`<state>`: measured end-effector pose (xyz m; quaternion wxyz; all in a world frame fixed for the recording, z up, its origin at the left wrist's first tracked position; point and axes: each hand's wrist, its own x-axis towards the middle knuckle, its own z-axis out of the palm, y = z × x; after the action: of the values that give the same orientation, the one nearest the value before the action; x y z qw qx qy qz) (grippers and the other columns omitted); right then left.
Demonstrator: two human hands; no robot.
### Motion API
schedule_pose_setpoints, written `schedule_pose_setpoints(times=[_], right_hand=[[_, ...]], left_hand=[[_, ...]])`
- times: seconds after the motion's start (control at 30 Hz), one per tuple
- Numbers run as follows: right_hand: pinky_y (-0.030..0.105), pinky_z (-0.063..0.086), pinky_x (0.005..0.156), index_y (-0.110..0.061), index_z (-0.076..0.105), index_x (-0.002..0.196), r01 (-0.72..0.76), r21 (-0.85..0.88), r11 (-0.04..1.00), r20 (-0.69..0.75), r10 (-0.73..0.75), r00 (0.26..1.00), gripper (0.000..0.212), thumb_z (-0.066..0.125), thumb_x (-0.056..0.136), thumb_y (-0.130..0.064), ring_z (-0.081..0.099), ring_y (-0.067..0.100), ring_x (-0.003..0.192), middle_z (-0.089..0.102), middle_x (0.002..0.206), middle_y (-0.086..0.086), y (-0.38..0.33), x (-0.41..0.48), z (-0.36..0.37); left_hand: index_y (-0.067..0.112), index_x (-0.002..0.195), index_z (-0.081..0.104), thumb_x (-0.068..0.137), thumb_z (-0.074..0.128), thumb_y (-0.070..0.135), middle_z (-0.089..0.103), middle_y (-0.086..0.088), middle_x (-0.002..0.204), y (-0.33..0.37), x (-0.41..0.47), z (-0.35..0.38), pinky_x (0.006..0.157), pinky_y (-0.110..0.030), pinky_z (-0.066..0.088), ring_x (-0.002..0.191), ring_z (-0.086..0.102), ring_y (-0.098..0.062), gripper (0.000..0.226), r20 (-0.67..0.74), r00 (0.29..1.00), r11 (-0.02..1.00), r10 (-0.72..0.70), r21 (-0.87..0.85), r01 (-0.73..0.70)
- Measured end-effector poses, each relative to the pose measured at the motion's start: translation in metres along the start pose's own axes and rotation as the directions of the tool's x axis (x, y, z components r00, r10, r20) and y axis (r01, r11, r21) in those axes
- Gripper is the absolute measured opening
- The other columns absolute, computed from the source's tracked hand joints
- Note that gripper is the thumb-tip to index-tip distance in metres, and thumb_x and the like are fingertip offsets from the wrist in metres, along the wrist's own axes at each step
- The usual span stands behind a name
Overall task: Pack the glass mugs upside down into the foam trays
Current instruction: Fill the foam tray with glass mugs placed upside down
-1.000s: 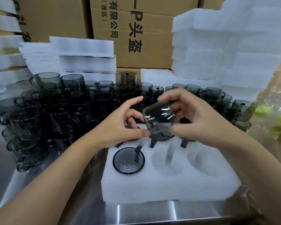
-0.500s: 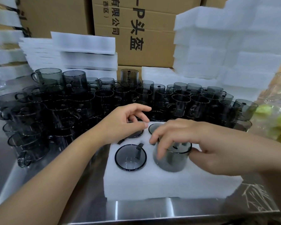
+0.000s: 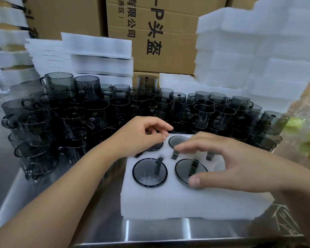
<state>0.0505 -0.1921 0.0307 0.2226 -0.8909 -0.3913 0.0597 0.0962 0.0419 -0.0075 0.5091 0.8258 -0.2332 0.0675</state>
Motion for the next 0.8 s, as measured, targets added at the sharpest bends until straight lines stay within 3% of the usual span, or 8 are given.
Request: schedule_pose_setpoints(times=[0.07,0.23,0.5,0.67,0.73,0.8], right_hand=[[0.010,0.036,0.087,-0.056,0.055,0.113,-0.064,-0.015,0.998,-0.007,0.064,0.998,0.057,0.060,0.062,-0.078,0.046,-0.008,0.110,0.048,0.113,-0.031,-0.001,0.000,0.000],[0.010,0.037,0.083,-0.055,0.064,0.102,-0.088,0.057,0.995,0.000,0.088,0.996,0.048,0.068,0.056,-0.069,0.051,-0.004,0.100,0.051,0.103,-0.026,-0.003,0.000,0.002],[0.016,0.039,0.083,-0.055,0.063,0.105,-0.087,-0.007,0.996,0.023,0.087,0.996,0.051,0.066,0.056,-0.071,0.052,-0.002,0.097,0.052,0.102,-0.024,-0.008,0.001,-0.003],[0.017,0.042,0.085,-0.052,0.064,0.107,-0.084,-0.153,0.985,0.160,0.108,0.981,0.047,0.068,0.062,-0.067,0.055,-0.009,0.097,0.059,0.099,-0.029,-0.026,0.018,-0.024],[0.022,0.047,0.083,-0.049,0.067,0.102,-0.059,-0.111,0.992,0.104,0.071,0.992,0.038,0.066,0.066,-0.063,0.061,-0.007,0.088,0.067,0.091,-0.025,-0.039,0.035,-0.035],[0.023,0.050,0.079,-0.043,0.069,0.098,-0.013,-0.030,0.999,-0.049,0.012,0.999,0.028,0.067,0.072,-0.052,0.062,-0.005,0.077,0.070,0.083,-0.020,-0.049,0.060,-0.042]], left_hand=[[0.033,0.092,0.070,0.084,0.063,0.002,0.070,0.013,0.084,0.001,-0.001,0.000,0.058,-0.008,0.041,0.061,0.051,0.004,0.033,-0.005,1.000,1.000,0.002,-0.006,-0.002],[0.037,0.090,0.070,0.084,0.063,0.004,0.071,0.015,0.085,0.001,-0.001,0.001,0.059,-0.007,0.041,0.061,0.051,0.004,0.034,-0.002,1.000,1.000,-0.001,0.002,0.001],[0.036,0.090,0.070,0.084,0.063,0.005,0.069,0.021,0.083,0.003,-0.003,0.001,0.057,-0.007,0.041,0.059,0.052,0.006,0.033,0.005,1.000,1.000,-0.010,0.013,0.010],[0.032,0.091,0.071,0.084,0.062,0.006,0.068,0.019,0.079,0.003,-0.004,0.002,0.057,-0.009,0.042,0.059,0.051,0.005,0.029,0.009,1.000,1.000,-0.015,0.008,0.015],[0.035,0.087,0.069,0.085,0.063,0.009,0.067,0.012,0.079,0.003,-0.003,0.003,0.060,-0.016,0.046,0.062,0.052,0.000,0.027,0.011,1.000,1.000,-0.004,0.011,0.004],[0.039,0.082,0.067,0.084,0.062,0.011,0.069,0.003,0.083,0.003,-0.003,0.003,0.062,-0.019,0.047,0.062,0.053,-0.002,0.028,0.004,1.000,1.000,-0.002,0.018,0.002]])
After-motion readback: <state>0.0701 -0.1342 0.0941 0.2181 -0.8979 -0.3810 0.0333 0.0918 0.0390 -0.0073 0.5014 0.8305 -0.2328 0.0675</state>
